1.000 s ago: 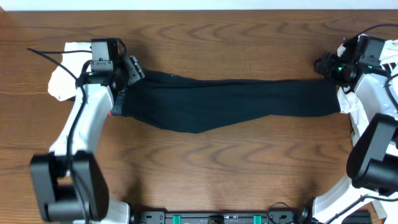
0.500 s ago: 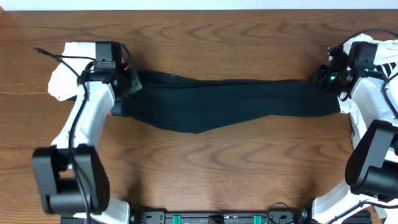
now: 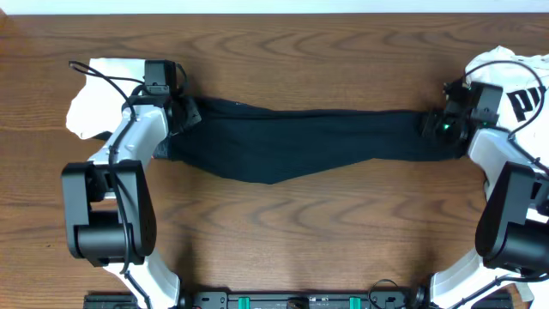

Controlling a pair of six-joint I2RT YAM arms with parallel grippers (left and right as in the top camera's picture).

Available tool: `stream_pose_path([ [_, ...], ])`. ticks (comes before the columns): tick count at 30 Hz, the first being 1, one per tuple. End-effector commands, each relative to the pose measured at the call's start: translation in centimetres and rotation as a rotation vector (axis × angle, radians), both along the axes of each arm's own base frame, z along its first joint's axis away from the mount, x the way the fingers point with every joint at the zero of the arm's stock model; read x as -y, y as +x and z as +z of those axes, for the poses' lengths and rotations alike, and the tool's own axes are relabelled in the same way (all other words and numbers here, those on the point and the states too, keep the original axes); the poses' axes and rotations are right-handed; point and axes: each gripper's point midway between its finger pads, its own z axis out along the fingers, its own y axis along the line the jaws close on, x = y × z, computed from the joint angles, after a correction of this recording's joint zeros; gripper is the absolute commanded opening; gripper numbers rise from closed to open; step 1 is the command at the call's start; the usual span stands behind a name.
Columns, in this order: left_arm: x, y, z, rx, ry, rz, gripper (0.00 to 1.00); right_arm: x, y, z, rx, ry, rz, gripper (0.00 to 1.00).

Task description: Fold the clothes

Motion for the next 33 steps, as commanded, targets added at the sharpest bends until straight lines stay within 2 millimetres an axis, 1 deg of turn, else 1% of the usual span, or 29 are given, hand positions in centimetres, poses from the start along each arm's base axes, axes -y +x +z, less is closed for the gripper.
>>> stream_pose_path([
  [1, -0.6, -0.1, -1.3, -0.022, 0.034, -0.008, 0.09, 0.3, -0.6, -0.8, 0.007, -0.056, -0.009, 0.01],
  [5, -0.6, -0.1, -2.2, -0.036, 0.033, -0.009, 0.10, 0.3, -0.4, -1.0, 0.043, -0.063, -0.009, 0.01],
  [6, -0.6, -0.1, -2.2, -0.034, 0.033, -0.008, 0.09, 0.3, -0.2, -0.9, 0.051, -0.059, -0.010, 0.01],
  [8, -0.6, 0.4, -1.2, -0.007, 0.033, -0.008, 0.09, -0.1, 0.4, 0.0, 0.078, -0.038, 0.005, 0.01],
  [10, -0.6, 1.2, 0.7, 0.041, 0.034, -0.007, 0.09, -0.1, 1.1, 1.2, 0.099, -0.033, 0.012, 0.01],
  [12, -0.6, 1.8, 3.4, 0.104, 0.036, -0.006, 0.09, -0.1, 1.6, 2.8, 0.118, -0.030, 0.016, 0.02],
  [14, -0.5, 2.0, 6.5, 0.174, 0.037, -0.007, 0.10, 0.0, 1.8, 4.8, 0.132, -0.034, 0.013, 0.05],
  [15, -0.5, 1.9, 7.9, 0.204, 0.038, -0.006, 0.11, 0.1, 1.7, 5.9, 0.137, -0.036, 0.011, 0.08],
  [16, -0.5, 1.7, 9.2, 0.228, 0.039, -0.006, 0.14, 0.3, 1.5, 6.7, 0.139, -0.037, 0.006, 0.14],
  [17, -0.5, 1.3, 10.4, 0.245, 0.039, -0.005, 0.22, 0.6, 1.1, 7.3, 0.130, -0.034, -0.003, 0.18],
  [18, -0.5, 0.9, 11.3, 0.254, 0.039, -0.005, 0.25, 0.9, 0.5, 7.7, 0.114, -0.031, -0.014, 0.19],
  [19, -0.5, 0.3, 12.1, 0.257, 0.039, -0.005, 0.27, 1.2, -0.1, 7.9, 0.096, -0.027, -0.025, 0.19],
  [21, -0.5, -0.8, 13.0, 0.249, 0.038, -0.004, 0.30, 2.2, -1.3, 7.8, 0.058, -0.018, -0.055, 0.20],
  [22, -0.5, -1.5, 13.2, 0.234, 0.032, 0.005, 0.33, 2.8, -1.9, 7.5, 0.037, -0.014, -0.065, 0.22],
  [24, -0.5, -2.6, 13.0, 0.197, 0.015, 0.033, 0.43, 3.2, -2.7, 6.9, 0.018, -0.008, -0.016, 0.29],
  [27, -0.4, -4.2, 11.7, 0.114, 0.006, 0.050, 0.51, 3.5, -3.4, 6.0, 0.004, 0.017, 0.042, 0.45],
  [30, -0.4, -5.4, 10.7, 0.046, 0.006, 0.049, 0.55, 4.8, -3.8, 4.9, -0.015, 0.035, 0.013, 0.55],
  [33, -0.4, -5.9, 10.1, 0.015, 0.006, 0.048, 0.57, 5.3, -3.6, 3.8, -0.002, 0.054, 0.043, 0.62],
])
